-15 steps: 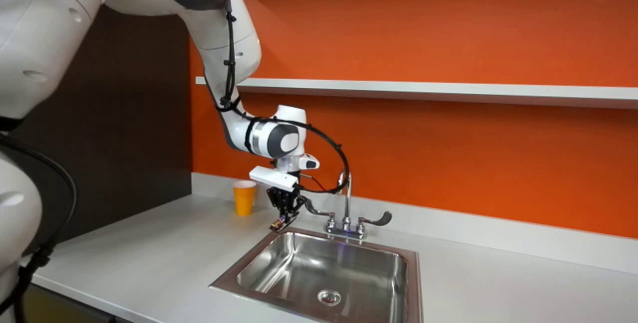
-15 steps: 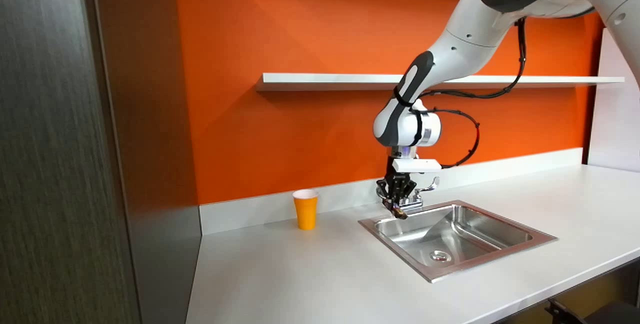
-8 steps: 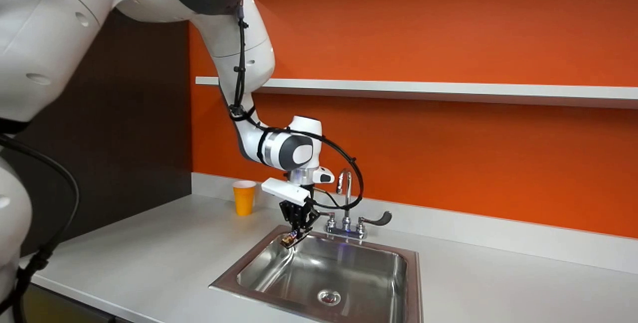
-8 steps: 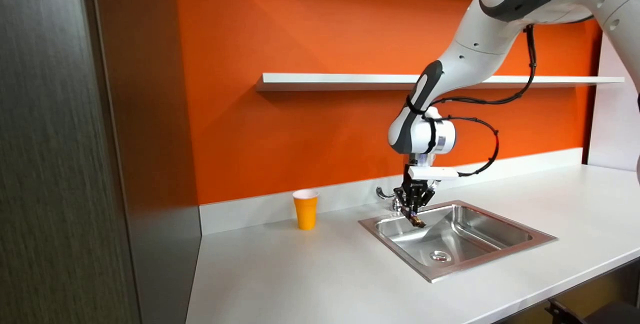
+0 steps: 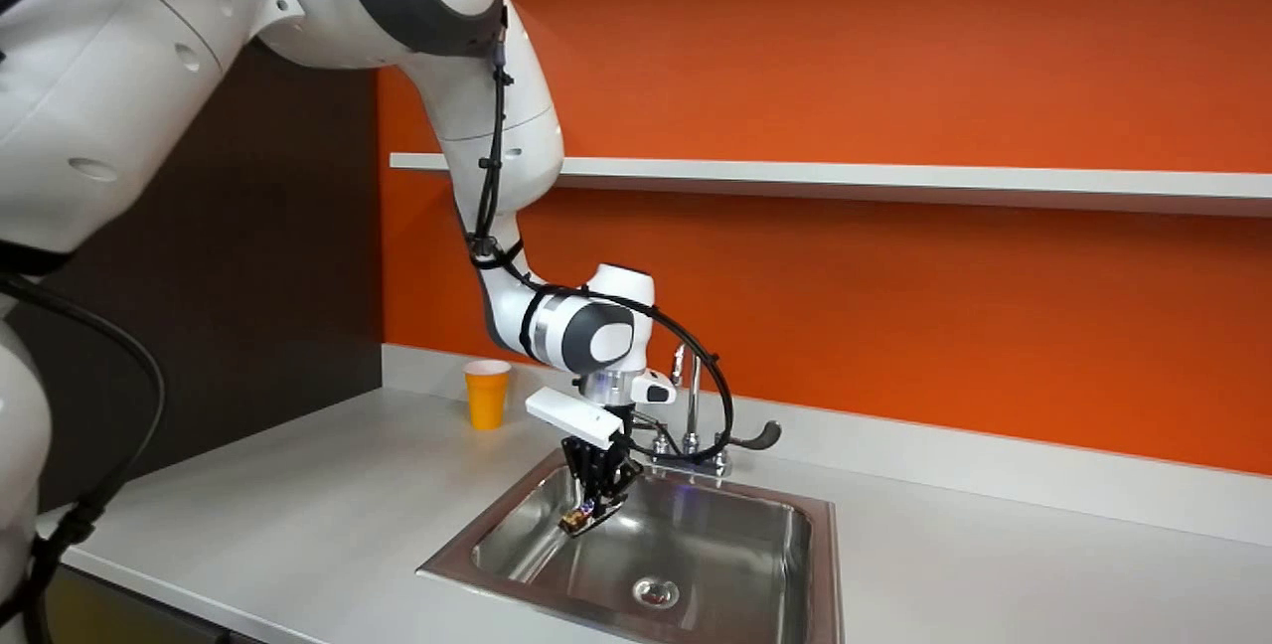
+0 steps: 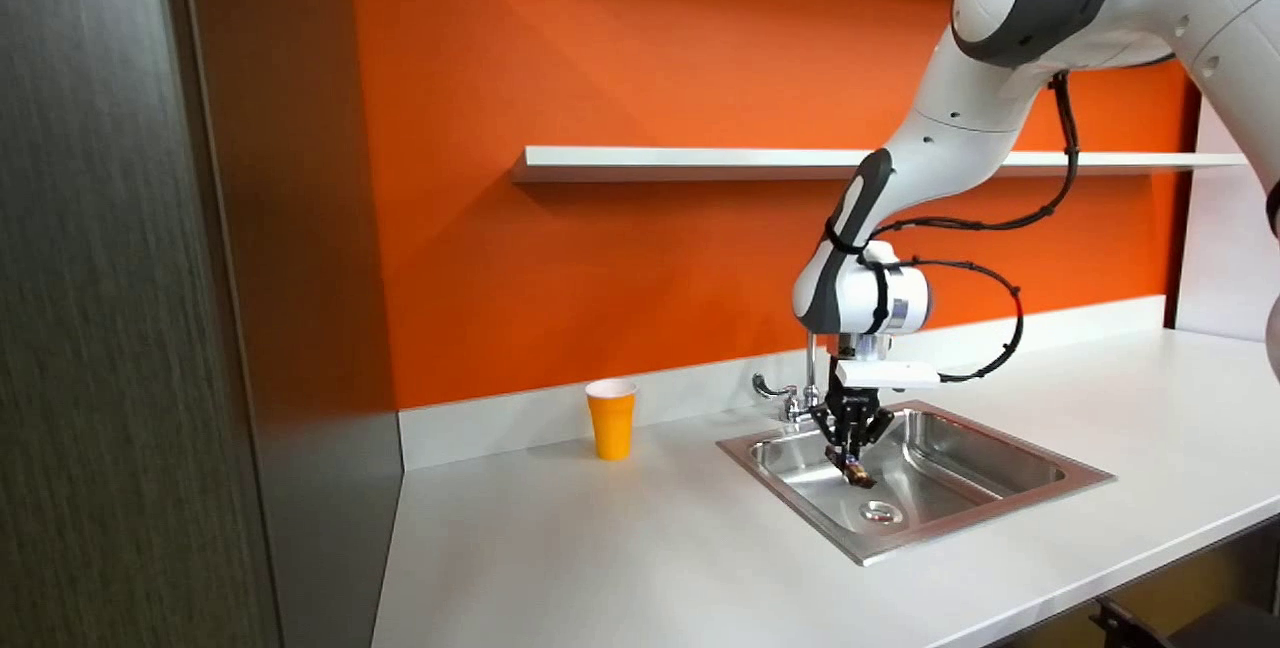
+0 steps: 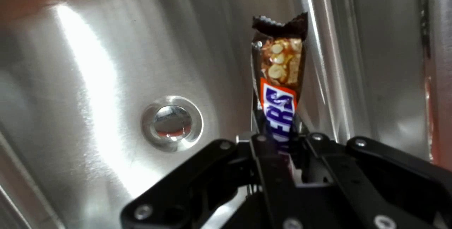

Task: Put the brown packet in the sink.

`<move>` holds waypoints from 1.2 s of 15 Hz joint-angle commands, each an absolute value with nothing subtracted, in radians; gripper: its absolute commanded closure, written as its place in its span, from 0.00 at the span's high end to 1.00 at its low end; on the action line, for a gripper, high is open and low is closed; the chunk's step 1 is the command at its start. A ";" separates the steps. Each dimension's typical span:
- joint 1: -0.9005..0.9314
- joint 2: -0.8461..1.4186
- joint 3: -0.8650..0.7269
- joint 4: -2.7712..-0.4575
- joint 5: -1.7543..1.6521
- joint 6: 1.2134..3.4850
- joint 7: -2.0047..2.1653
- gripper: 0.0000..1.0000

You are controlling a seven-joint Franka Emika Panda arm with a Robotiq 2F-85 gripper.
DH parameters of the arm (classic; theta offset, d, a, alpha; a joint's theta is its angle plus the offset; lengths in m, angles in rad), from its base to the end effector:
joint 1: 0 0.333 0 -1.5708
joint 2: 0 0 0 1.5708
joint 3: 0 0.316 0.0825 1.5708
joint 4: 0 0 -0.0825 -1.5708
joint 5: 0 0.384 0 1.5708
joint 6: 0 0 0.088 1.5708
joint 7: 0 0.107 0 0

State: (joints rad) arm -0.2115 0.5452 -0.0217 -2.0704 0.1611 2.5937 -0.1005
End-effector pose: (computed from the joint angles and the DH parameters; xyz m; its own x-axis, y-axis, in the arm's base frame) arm 0.5675 -0.1381 0.1608 0.9643 -0.2643 -0.0187 -0.2649 -0.9616 -0.0717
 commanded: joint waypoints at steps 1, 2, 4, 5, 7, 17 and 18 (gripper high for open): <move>-0.238 0.555 -0.008 -2.092 0.198 2.623 -0.122 0.04; -0.241 0.561 -0.006 -2.097 0.205 2.627 -0.122 0.04; -0.246 0.576 -0.001 -2.106 0.220 2.641 -0.120 0.04; -0.245 0.588 0.000 -2.107 0.226 2.649 -0.117 0.04; -0.242 0.609 0.002 -2.109 0.233 2.665 -0.113 0.04; -0.236 0.699 0.013 -2.087 0.225 2.751 -0.086 0.04; -0.235 0.704 0.013 -2.086 0.223 2.757 -0.084 0.04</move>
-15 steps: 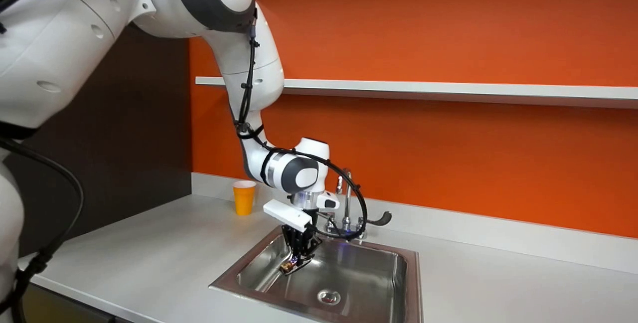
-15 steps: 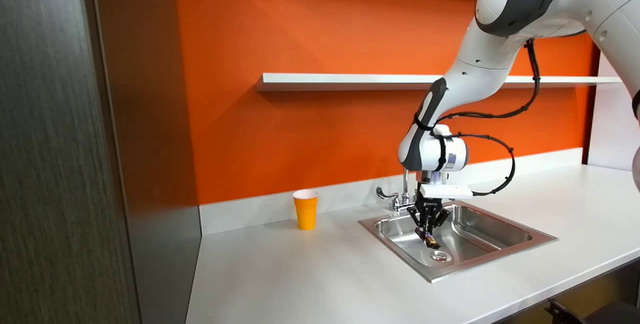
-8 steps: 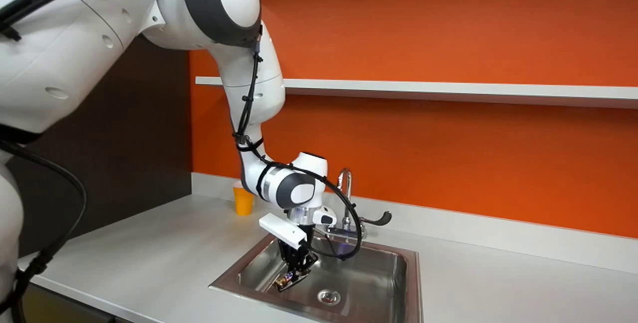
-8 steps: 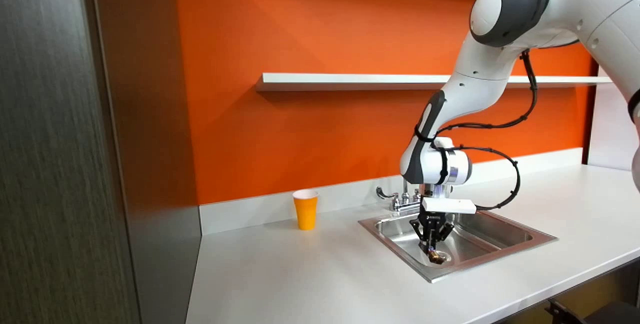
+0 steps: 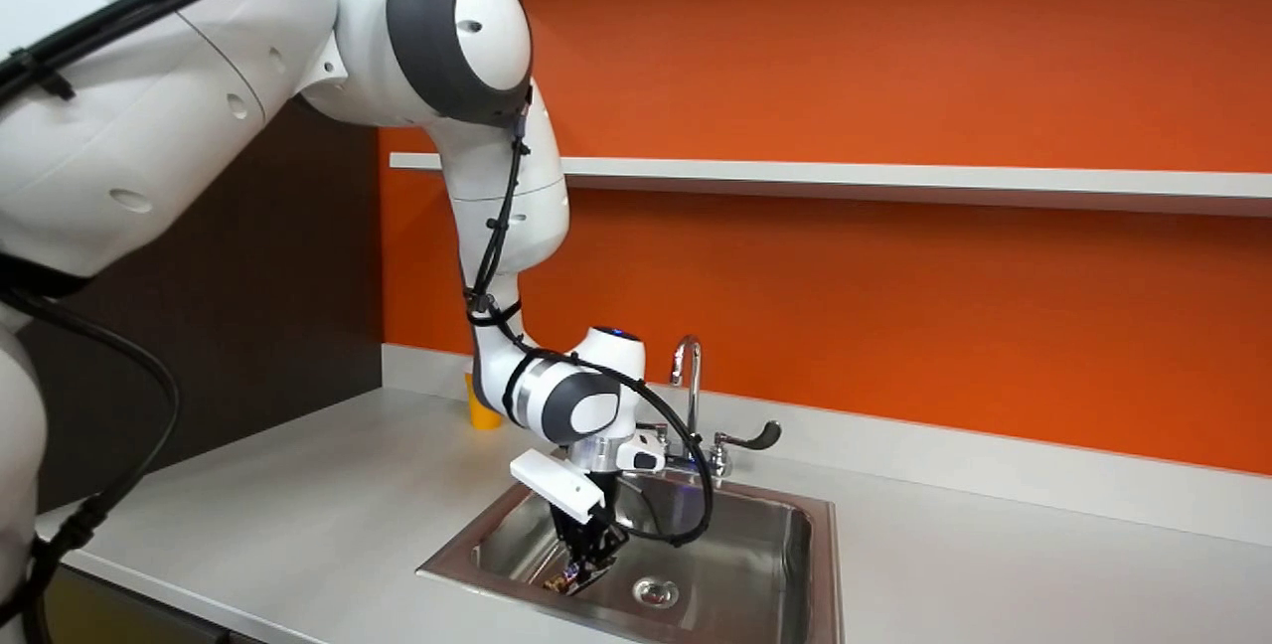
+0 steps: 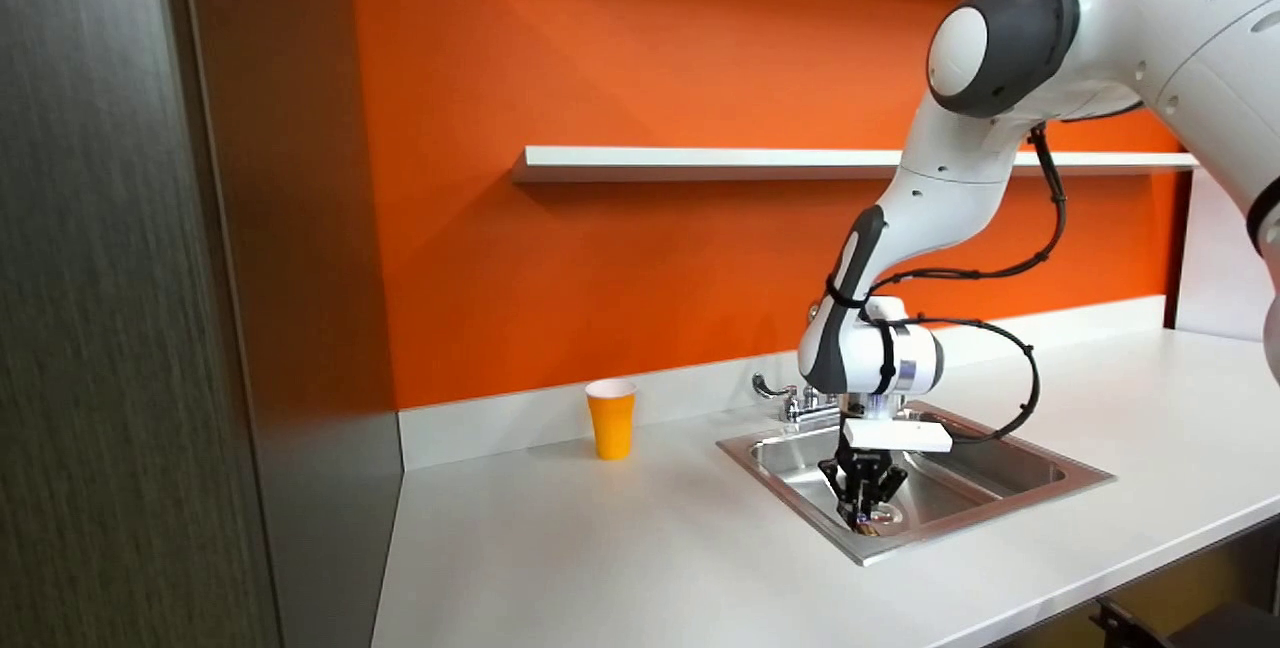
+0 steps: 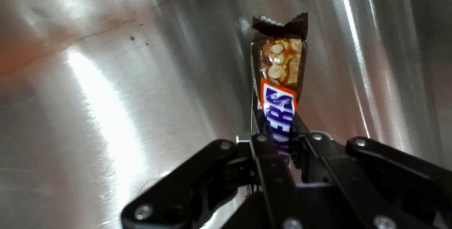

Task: Put the brown packet in the sink.

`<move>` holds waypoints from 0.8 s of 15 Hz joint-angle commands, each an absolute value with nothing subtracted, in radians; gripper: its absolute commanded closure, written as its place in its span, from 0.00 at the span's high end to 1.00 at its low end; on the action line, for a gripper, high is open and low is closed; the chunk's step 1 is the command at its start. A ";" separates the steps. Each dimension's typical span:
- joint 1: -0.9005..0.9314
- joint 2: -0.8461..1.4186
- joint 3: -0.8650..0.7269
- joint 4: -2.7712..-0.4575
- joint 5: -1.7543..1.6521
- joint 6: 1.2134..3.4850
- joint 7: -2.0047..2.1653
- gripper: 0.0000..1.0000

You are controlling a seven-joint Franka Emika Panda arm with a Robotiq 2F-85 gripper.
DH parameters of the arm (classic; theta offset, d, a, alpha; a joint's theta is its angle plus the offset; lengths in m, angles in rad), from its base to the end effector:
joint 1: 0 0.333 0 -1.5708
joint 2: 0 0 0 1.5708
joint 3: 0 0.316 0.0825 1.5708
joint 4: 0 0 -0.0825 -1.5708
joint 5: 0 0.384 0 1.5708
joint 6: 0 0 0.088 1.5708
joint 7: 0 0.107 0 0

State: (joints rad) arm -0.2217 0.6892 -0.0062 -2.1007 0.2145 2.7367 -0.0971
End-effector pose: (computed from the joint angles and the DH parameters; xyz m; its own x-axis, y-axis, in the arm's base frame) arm 0.5394 -0.1338 0.0805 0.9457 -0.3208 -0.0526 -0.3240 -0.9431 -0.0749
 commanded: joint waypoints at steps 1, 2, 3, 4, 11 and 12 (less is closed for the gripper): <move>-0.233 0.708 0.013 -2.085 0.222 2.765 -0.082 0.04; -0.232 0.712 0.013 -2.083 0.220 2.767 -0.080 0.04; -0.230 0.716 0.014 -2.083 0.219 2.772 -0.078 0.04; -0.230 0.719 0.015 -2.081 0.219 2.775 -0.077 0.04; -0.222 0.732 0.014 -2.074 0.212 2.787 -0.066 0.04; -0.222 0.723 0.006 -2.062 0.206 2.772 -0.064 0.07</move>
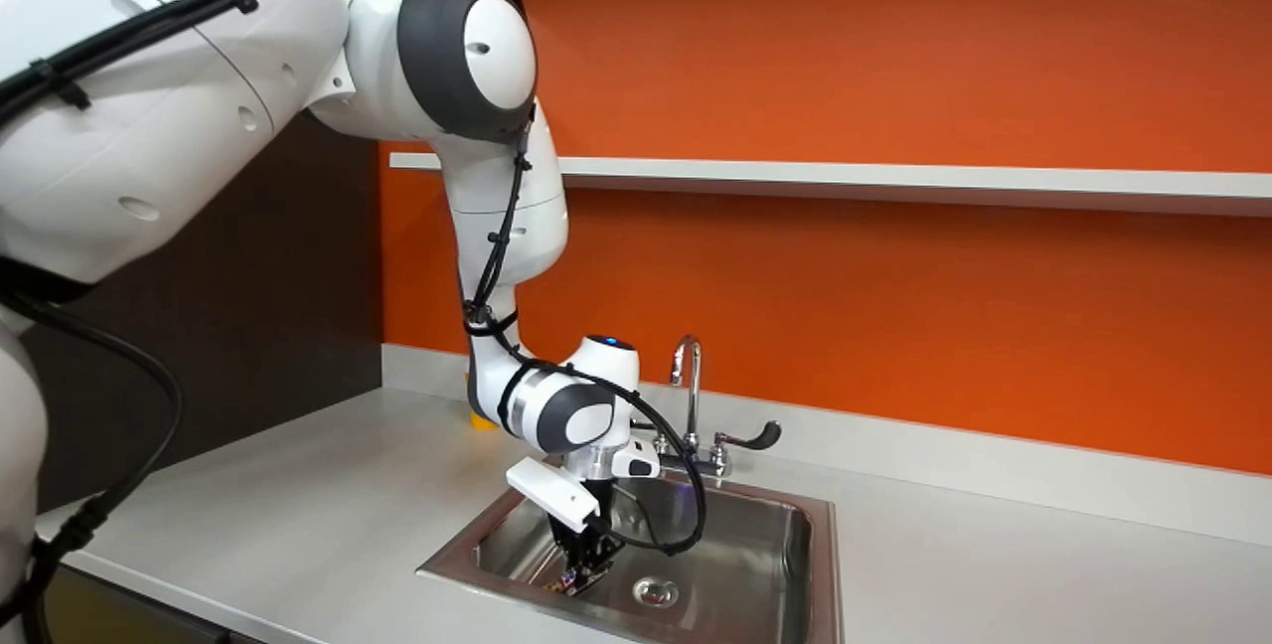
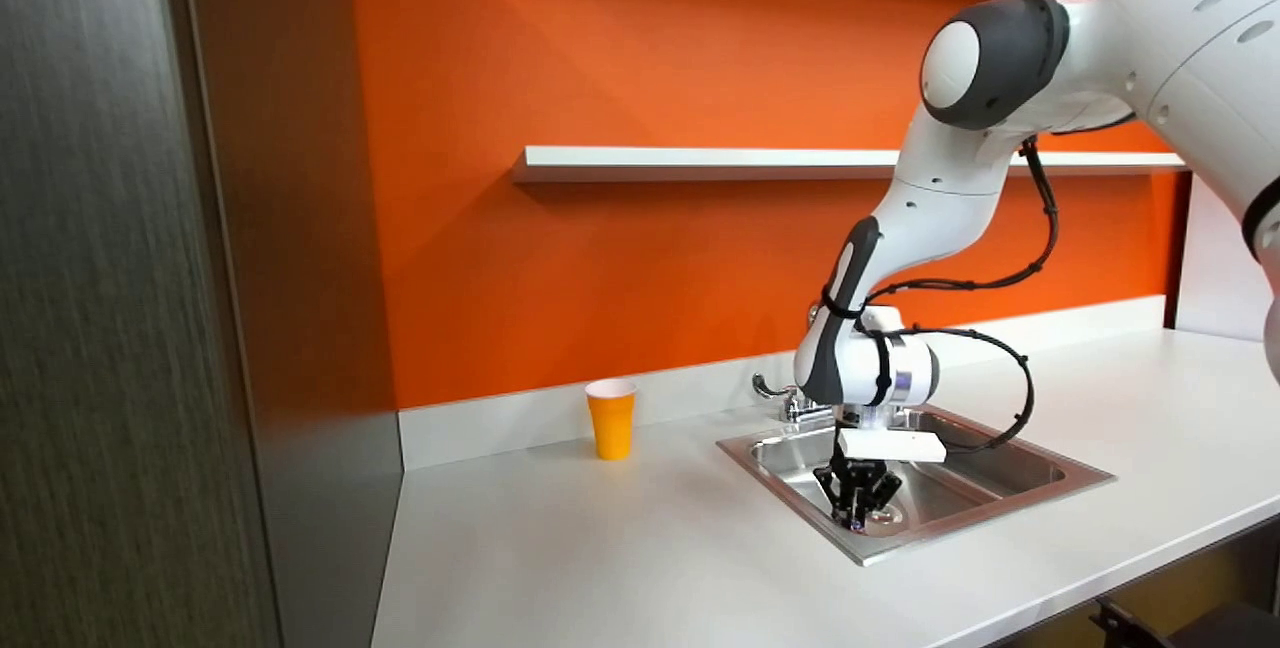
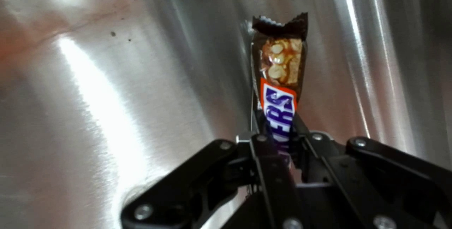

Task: Put the brown packet in the sink.

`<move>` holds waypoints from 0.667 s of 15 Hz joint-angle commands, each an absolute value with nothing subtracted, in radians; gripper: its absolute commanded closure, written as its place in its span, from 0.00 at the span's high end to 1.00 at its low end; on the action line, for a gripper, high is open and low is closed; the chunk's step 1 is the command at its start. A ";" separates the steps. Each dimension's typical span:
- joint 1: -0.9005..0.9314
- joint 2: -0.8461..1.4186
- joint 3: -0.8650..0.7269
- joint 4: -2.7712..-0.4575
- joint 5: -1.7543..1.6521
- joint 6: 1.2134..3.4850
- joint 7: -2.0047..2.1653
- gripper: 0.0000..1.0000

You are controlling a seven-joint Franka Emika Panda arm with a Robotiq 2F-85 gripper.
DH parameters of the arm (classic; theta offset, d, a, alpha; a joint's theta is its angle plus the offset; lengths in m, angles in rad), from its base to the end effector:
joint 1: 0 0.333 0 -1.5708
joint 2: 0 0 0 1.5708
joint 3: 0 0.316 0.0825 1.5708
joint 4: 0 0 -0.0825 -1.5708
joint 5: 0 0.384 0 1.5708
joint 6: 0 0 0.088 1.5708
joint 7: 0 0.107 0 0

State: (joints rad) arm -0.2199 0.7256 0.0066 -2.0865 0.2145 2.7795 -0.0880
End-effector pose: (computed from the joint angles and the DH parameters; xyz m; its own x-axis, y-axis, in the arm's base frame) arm 0.5426 -0.1270 0.0678 0.9463 -0.3215 -0.0338 -0.3232 -0.9432 -0.0764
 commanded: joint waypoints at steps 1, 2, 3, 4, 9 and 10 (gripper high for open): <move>-0.221 0.722 0.004 -2.059 0.206 2.771 -0.062 0.41; -0.219 0.725 0.005 -2.059 0.208 2.780 -0.061 0.41; -0.213 0.737 0.011 -2.070 0.214 2.811 -0.056 0.46; -0.211 0.740 0.012 -2.073 0.214 2.821 -0.053 0.54; -0.186 0.773 0.021 -2.102 0.214 2.902 -0.028 0.91; -0.181 0.780 0.024 -2.108 0.213 2.921 -0.022 0.99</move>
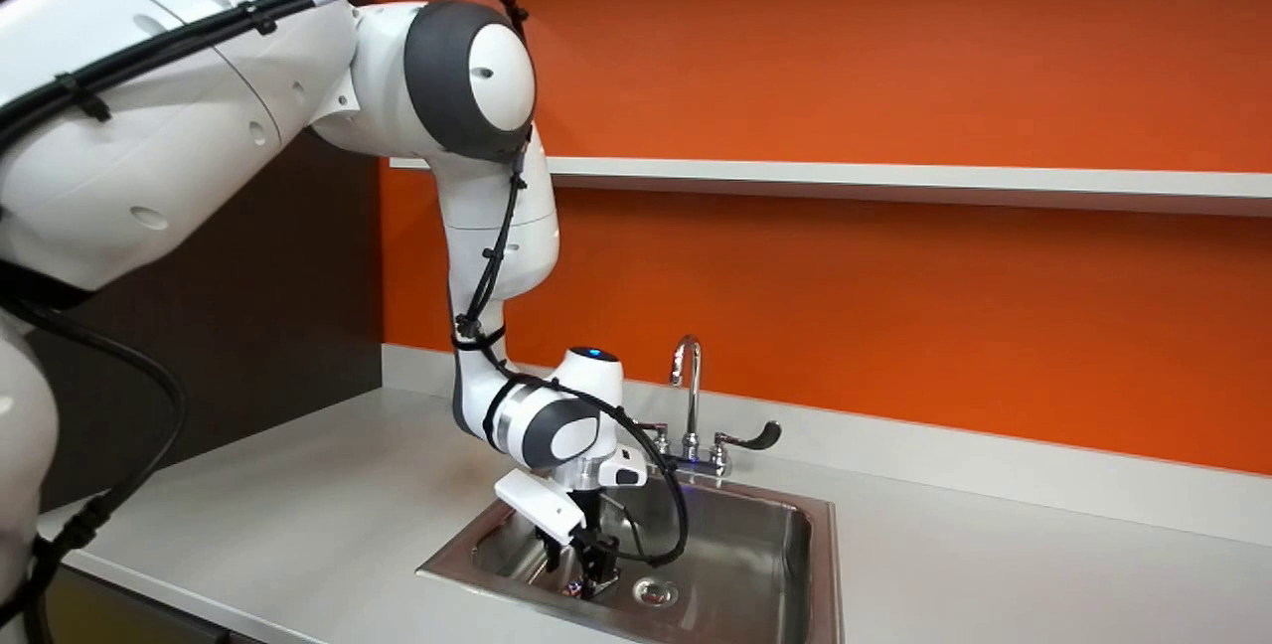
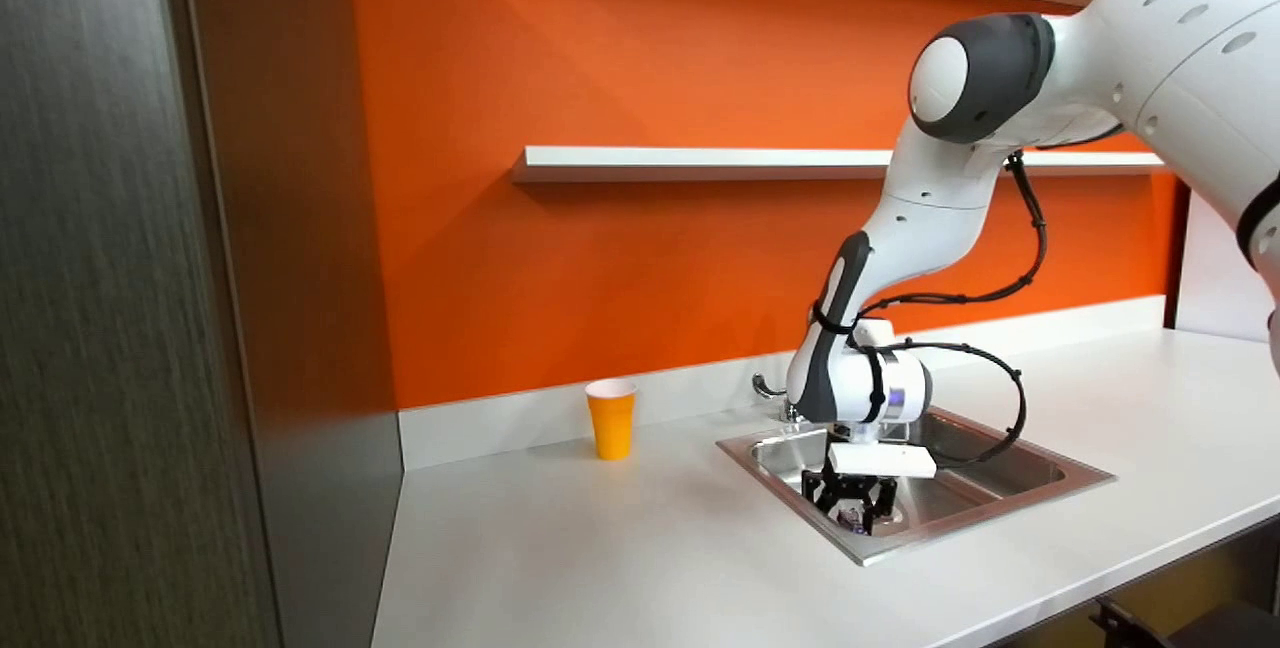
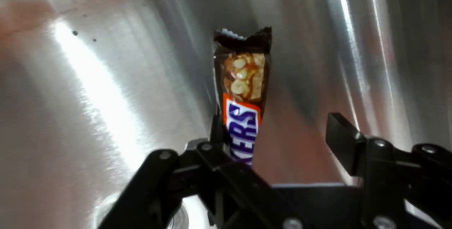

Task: Put the brown packet in the sink.

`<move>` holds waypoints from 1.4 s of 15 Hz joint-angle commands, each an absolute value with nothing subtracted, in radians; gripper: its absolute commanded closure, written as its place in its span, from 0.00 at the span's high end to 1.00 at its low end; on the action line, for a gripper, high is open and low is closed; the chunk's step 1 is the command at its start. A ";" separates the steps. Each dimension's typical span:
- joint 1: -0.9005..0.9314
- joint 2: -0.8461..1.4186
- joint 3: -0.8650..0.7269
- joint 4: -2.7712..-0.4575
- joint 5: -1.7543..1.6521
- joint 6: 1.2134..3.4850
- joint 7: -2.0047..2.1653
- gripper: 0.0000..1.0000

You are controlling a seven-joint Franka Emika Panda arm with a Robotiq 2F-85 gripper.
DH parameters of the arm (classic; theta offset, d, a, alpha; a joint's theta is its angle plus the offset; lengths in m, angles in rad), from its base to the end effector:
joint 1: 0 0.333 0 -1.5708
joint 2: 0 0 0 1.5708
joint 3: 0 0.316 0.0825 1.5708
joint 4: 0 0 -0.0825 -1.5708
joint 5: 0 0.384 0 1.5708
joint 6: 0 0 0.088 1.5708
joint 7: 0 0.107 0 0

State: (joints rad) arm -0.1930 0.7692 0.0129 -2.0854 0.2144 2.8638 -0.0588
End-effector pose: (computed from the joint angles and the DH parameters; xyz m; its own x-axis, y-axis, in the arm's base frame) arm 0.5437 -0.1104 0.0511 0.9457 -0.3251 0.0052 -0.3240 -0.9435 -0.0688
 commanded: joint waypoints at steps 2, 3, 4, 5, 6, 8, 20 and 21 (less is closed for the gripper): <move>-0.168 0.794 0.027 -2.122 0.211 2.959 -0.007 1.00; -0.163 0.800 0.029 -2.127 0.210 2.975 0.000 1.00; -0.160 0.801 0.027 -2.131 0.209 2.991 0.005 1.00; -0.160 0.799 0.027 -2.137 0.209 3.003 0.009 1.00; -0.159 0.799 0.028 -2.140 0.209 3.009 0.013 1.00; -0.160 0.792 0.028 -2.146 0.208 3.021 0.020 1.00; -0.167 0.568 -0.045 -2.141 0.178 2.899 0.020 1.00; -0.160 0.550 -0.060 -2.144 0.169 2.879 0.021 1.00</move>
